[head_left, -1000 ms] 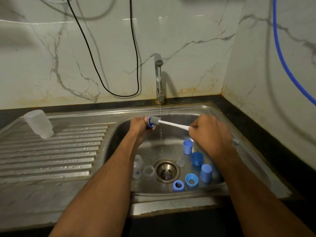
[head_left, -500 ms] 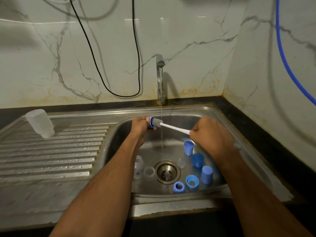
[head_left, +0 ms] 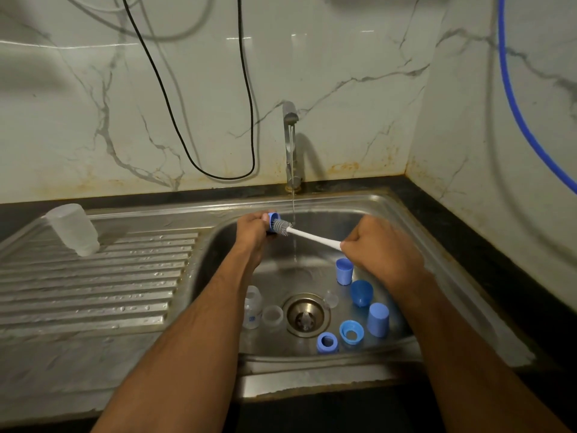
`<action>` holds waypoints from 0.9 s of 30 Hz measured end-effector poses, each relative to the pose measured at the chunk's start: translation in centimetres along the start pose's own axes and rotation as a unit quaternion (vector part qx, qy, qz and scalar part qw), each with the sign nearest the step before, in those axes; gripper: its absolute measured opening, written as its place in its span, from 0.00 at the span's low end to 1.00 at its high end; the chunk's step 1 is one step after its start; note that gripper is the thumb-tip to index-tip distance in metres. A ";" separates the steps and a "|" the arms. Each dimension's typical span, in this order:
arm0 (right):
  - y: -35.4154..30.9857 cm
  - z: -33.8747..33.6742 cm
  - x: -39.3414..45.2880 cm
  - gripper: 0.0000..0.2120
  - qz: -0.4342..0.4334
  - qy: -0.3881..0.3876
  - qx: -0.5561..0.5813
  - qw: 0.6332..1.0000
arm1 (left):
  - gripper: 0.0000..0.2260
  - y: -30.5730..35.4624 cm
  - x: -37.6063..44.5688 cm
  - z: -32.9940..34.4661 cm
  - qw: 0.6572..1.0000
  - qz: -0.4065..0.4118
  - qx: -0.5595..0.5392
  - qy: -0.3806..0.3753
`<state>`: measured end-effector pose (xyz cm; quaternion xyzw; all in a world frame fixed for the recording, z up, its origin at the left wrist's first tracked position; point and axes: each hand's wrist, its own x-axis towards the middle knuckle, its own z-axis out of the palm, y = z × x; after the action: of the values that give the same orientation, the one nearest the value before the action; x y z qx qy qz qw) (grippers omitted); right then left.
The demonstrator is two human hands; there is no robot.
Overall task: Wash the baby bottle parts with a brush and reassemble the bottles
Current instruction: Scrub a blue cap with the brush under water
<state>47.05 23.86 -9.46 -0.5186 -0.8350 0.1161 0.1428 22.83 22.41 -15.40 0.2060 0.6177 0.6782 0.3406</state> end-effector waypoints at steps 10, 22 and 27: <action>-0.1 0.2 -0.3 0.09 0.004 0.053 -0.001 0.999 | 0.09 -0.1 -0.3 0.4 1.000 -0.011 -0.006 -0.015; 1.0 0.0 0.8 0.10 -0.017 0.010 0.017 1.000 | 0.09 0.4 -1.0 0.3 0.997 -0.038 -0.058 -0.038; 1.0 0.2 1.2 0.10 -0.050 0.008 0.040 0.998 | 0.13 0.7 -1.1 -0.7 0.989 -0.087 -0.114 -0.032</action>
<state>47.35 25.35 -9.81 -0.4709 -0.8536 0.1377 0.1752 22.90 21.13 -14.65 0.1333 0.5405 0.7053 0.4390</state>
